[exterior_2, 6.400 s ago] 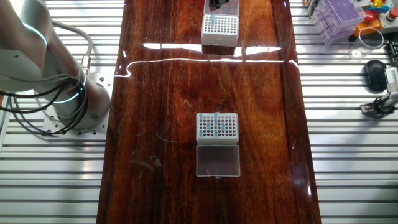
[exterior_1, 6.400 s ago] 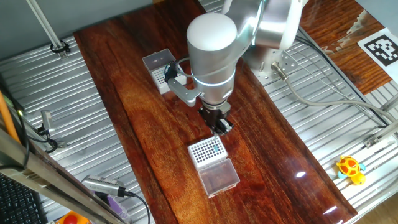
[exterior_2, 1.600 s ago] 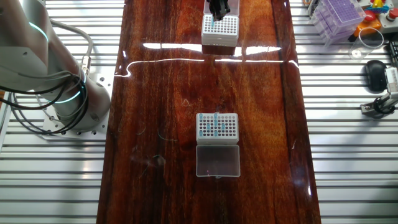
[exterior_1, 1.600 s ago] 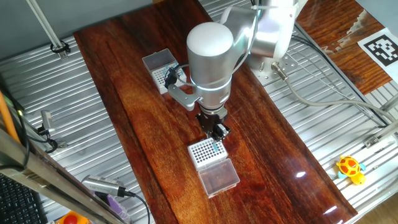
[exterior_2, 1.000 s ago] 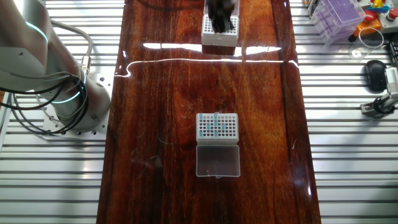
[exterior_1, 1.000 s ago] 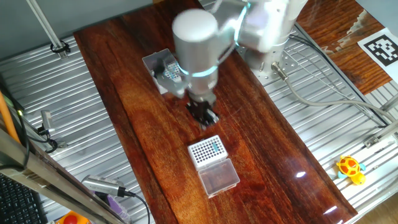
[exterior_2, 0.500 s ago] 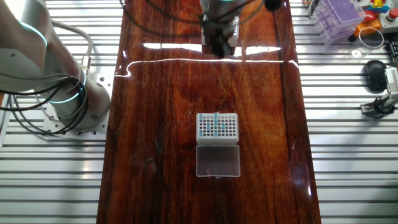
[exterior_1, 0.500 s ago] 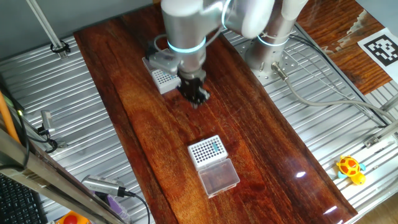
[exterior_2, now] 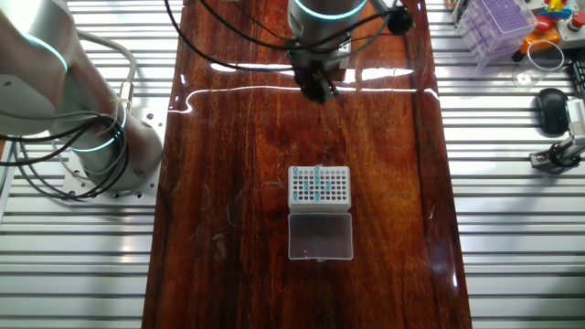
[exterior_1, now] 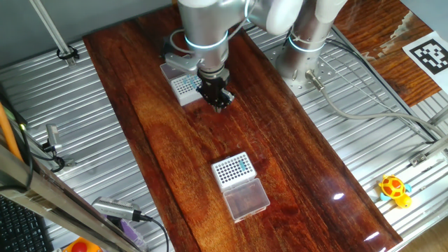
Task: Transfer all medium pipette tips from one holder to another
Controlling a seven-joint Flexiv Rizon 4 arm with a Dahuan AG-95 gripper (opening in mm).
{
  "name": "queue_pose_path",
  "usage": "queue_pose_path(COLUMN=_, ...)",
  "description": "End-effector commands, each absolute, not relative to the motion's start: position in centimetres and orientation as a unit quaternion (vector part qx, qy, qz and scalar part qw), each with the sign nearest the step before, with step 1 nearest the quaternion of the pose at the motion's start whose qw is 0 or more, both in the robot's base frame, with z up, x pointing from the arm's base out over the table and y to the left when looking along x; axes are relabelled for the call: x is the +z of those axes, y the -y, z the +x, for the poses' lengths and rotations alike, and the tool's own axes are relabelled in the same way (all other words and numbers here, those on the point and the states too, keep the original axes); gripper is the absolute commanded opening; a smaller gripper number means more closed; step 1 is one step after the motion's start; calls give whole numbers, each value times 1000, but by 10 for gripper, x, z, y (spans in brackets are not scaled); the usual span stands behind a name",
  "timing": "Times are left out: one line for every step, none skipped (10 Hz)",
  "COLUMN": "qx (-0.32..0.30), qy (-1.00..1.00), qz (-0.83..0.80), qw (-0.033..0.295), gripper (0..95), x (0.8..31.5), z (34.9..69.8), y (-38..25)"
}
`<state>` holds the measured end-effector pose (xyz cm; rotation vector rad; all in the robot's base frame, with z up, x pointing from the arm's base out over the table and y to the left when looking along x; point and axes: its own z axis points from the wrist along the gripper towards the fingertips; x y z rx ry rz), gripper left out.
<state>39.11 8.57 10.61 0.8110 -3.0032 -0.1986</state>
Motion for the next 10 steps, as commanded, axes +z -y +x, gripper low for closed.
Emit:
queue_pose_path(qx=-60, qy=982, qz=180, qw=6, gripper=190, x=108, z=389, y=-86)
queue_pose_path(qx=-59, qy=982, qz=182, qw=6, gripper=190, x=106, z=389, y=-83)
queue_pose_path(qx=-59, qy=978, qz=202, qw=6, gripper=190, x=103, z=392, y=-56)
queue_pose_path(qx=-60, qy=972, qz=228, qw=4, gripper=190, x=99, z=394, y=-21)
queue_pose_path(qx=-60, qy=970, qz=237, qw=4, gripper=190, x=98, z=394, y=-9)
queue_pose_path(qx=-59, qy=965, qz=257, qw=3, gripper=0, x=95, z=393, y=19)
queue_pose_path(qx=-57, qy=958, qz=281, qw=3, gripper=0, x=93, z=393, y=49)
queue_pose_path(qx=-56, qy=955, qz=291, qw=2, gripper=0, x=93, z=394, y=60)
queue_pose_path(qx=-51, qy=951, qz=304, qw=4, gripper=0, x=94, z=396, y=73)
queue_pose_path(qx=-48, qy=951, qz=306, qw=6, gripper=0, x=96, z=396, y=75)
